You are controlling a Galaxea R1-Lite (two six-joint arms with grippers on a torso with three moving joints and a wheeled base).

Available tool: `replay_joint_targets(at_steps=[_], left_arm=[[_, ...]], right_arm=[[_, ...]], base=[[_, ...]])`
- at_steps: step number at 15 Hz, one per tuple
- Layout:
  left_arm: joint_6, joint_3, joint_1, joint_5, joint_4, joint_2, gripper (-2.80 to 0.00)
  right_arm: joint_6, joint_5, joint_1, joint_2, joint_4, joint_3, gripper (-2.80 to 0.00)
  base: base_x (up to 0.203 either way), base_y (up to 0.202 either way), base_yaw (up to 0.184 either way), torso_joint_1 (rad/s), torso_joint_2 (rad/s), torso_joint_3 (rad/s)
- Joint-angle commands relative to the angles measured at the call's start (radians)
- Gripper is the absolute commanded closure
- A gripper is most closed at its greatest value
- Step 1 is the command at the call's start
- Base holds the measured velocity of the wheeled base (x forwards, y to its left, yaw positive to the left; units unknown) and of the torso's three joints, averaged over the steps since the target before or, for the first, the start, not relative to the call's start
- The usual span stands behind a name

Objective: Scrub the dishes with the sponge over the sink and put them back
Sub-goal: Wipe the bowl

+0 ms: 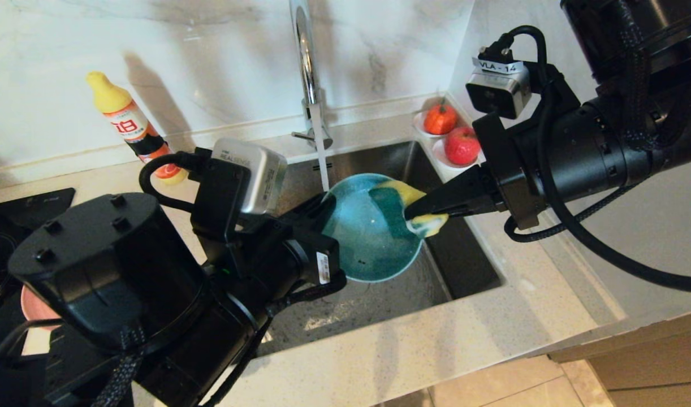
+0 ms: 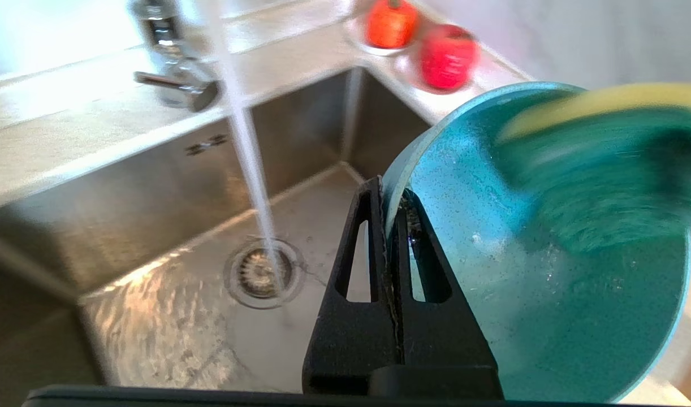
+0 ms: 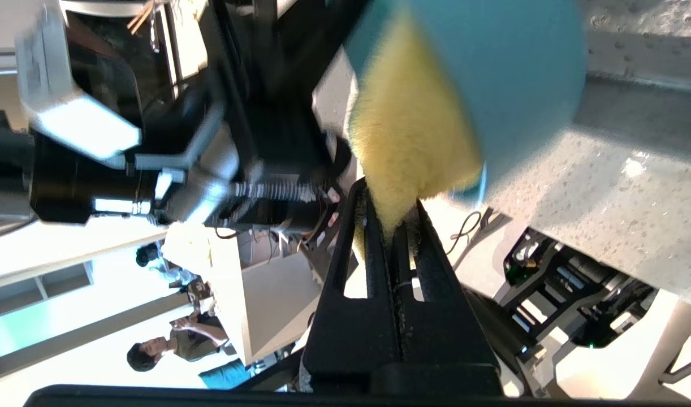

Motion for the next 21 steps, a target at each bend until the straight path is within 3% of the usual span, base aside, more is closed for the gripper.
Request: replay_joint_targets(at_steps=[1, 4, 9, 21], left_arm=[[0.002, -0.007, 0.039, 0.003, -0.006, 0.014, 0.00], [0.000, -0.023, 0.070, 0.003, -0.007, 0.009, 0.00], [0.001, -0.058, 0.065, 0.002, -0.006, 0.006, 0.00], [0.006, -0.141, 0.062, -0.001, -0.006, 0.028, 0.00]], right_arm=[[0.003, 0.006, 0.005, -0.023, 0.011, 0.026, 0.00], [0.003, 0.007, 0.021, -0.027, 0.011, 0.057, 0.00], [0.003, 0.007, 0.072, 0.015, 0.004, 0.041, 0.00], [0.010, 0.009, 0.110, 0.115, 0.015, -0.032, 0.00]], base=[[0.000, 0.000, 0.000, 0.000, 0.00, 0.000], [0.000, 0.000, 0.000, 0.000, 0.00, 0.000], [0.000, 0.000, 0.000, 0.000, 0.00, 0.000], [0.000, 0.000, 0.000, 0.000, 0.00, 0.000]])
